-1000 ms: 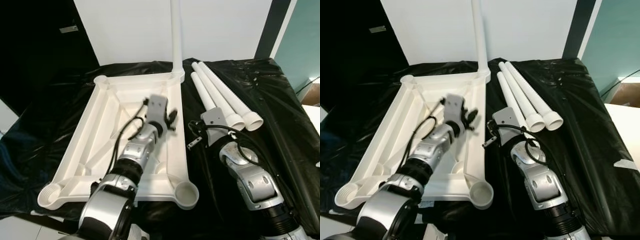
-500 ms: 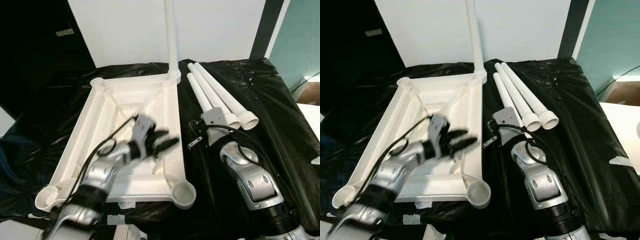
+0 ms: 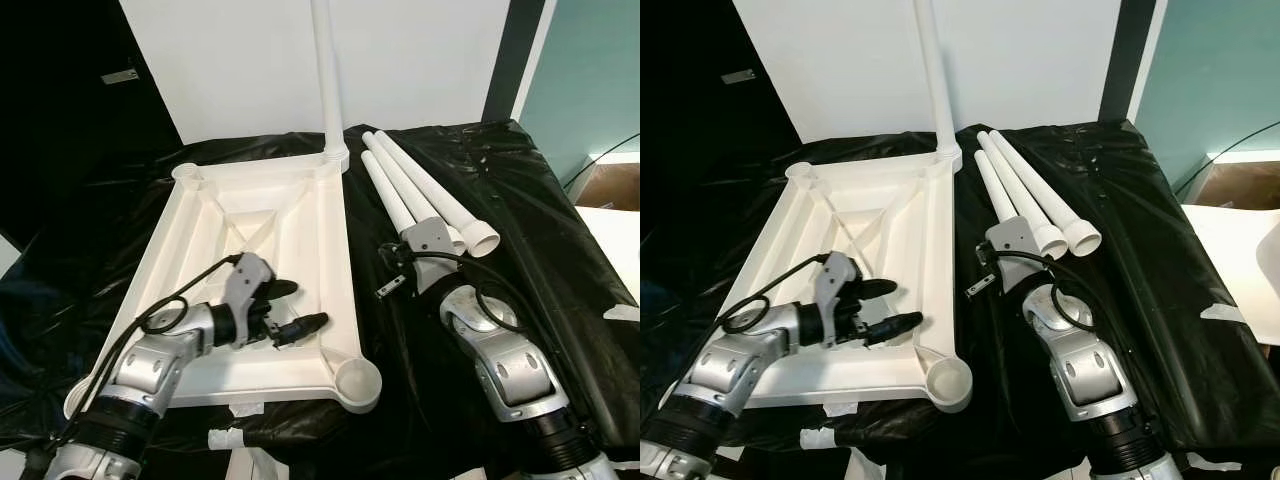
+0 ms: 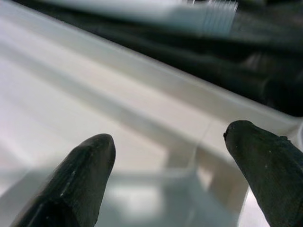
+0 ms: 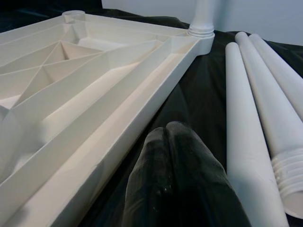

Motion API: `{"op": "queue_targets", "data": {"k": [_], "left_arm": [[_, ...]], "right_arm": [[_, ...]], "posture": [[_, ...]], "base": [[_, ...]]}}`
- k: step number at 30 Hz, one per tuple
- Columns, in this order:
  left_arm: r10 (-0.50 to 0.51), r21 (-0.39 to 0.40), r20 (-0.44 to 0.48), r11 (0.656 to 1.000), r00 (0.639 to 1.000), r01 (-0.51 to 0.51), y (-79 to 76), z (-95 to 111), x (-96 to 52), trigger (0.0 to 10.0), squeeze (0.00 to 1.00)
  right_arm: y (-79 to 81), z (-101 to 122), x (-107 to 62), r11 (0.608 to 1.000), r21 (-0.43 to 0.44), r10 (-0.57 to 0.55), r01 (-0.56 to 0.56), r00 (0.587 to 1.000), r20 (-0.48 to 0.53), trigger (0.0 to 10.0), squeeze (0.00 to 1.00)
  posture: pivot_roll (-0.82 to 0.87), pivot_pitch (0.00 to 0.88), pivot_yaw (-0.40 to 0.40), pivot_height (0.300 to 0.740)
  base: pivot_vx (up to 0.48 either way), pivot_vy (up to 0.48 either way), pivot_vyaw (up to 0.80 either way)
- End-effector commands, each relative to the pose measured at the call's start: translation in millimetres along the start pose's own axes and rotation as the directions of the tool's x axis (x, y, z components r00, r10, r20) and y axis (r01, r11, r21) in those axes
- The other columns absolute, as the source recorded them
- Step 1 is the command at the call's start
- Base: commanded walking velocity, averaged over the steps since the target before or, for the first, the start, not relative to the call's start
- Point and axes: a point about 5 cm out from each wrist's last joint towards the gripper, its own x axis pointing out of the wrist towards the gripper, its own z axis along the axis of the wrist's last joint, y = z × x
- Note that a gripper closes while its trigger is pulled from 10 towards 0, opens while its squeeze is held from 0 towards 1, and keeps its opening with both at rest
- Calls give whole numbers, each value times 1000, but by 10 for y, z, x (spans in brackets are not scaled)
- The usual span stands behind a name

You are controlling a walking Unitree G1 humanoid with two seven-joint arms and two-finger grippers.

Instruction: Building children table

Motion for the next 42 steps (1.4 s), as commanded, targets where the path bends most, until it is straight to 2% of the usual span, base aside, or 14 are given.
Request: {"op": "queue_targets", "data": {"k": [1, 2, 3, 4, 5, 6, 24, 33, 37, 38, 39, 40, 41, 42], "left_arm": [[-236, 2, -24, 972, 972, 236, -116, -9, -60, 10000, 1000], [-249, 0, -68, 968, 966, 249, -128, -55, -110, 10000, 843], [-249, 0, -68, 968, 966, 249, -128, -55, -110, 10000, 843], [-259, 0, -118, 965, 959, 261, -139, -108, -167, 10000, 376], [-259, 0, -118, 965, 959, 261, -139, -108, -167, 10000, 376], [-263, -1, -116, 964, 958, 265, -138, -102, -197, 10000, 0], [-381, 15, -78, 923, 921, 383, -305, -116, -339, 10000, 0], [-315, 22, -348, 939, 883, 343, -329, -503, -211, 10000, 0], [-240, 59, -405, 956, 882, 287, -260, -561, -97, 7255, 0], [-203, 80, -404, 963, 892, 256, -222, -561, -57, 6118, 0], [-145, 111, -384, 973, 912, 202, -158, -541, 12, 2745, 0], [-145, 111, -384, 973, 912, 202, -158, -541, 12, 2745, 0], [-95, 133, -360, 979, 928, 152, -101, -516, 71, 0, 0], [-95, 133, -360, 979, 928, 152, -101, -516, 71, 0, 0]], "right_arm": [[28, -11, 9, 1000, -2, 10, -10, 1000, -4, 10000, 0], [29, -11, 9, 1000, -2, 9, -9, 1000, -4, 10000, 0], [29, -11, 9, 1000, -2, 9, -9, 1000, -4, 10000, 0], [32, -12, 9, 1000, 0, 8, -8, 1000, -5, 10000, 0], [32, -12, 9, 1000, 0, 8, -8, 1000, -5, 10000, 0], [32, -15, 10, 1000, 0, 9, -9, 1000, -5, 10000, 0], [19, -17, 15, 1000, -3, 9, -9, 1000, -6, 10000, 0], [28, -1, 29, 1000, -4, 15, -15, 1000, -1, 10000, 0], [28, 5, 30, 1000, -4, 15, -15, 1000, 0, 10000, 0], [29, 8, 30, 1000, -4, 15, -15, 1000, 1, 10000, 0], [29, 9, 30, 1000, -4, 14, -14, 1000, 2, 10000, 0], [29, 9, 30, 1000, -4, 14, -14, 1000, 2, 10000, 0], [29, 10, 32, 1000, -4, 14, -14, 1000, 2, 10000, 0], [29, 10, 32, 1000, -4, 14, -14, 1000, 2, 10000, 0]], "posture": [[-5, 0, 98, 740], [-7, 0, 100, 740], [-7, 0, 100, 740], [-7, 0, 100, 740], [-7, 0, 100, 740], [-7, 0, 100, 740], [-4, 0, 93, 740], [0, 0, 89, 740], [-4, 0, 90, 740], [-4, 0, 90, 740], [-5, 0, 91, 740], [-5, 0, 91, 740], [-7, 0, 93, 740], [-7, 0, 93, 740]], "base": [[0, 0, 0], [0, 0, 0], [0, 0, 0], [0, 0, 0], [0, 0, 0], [0, 0, 0], [0, 0, 0], [0, 0, 0], [0, 0, 0], [0, 0, 0], [0, 0, 0], [0, 0, 0], [0, 0, 0], [0, 0, 0]]}}
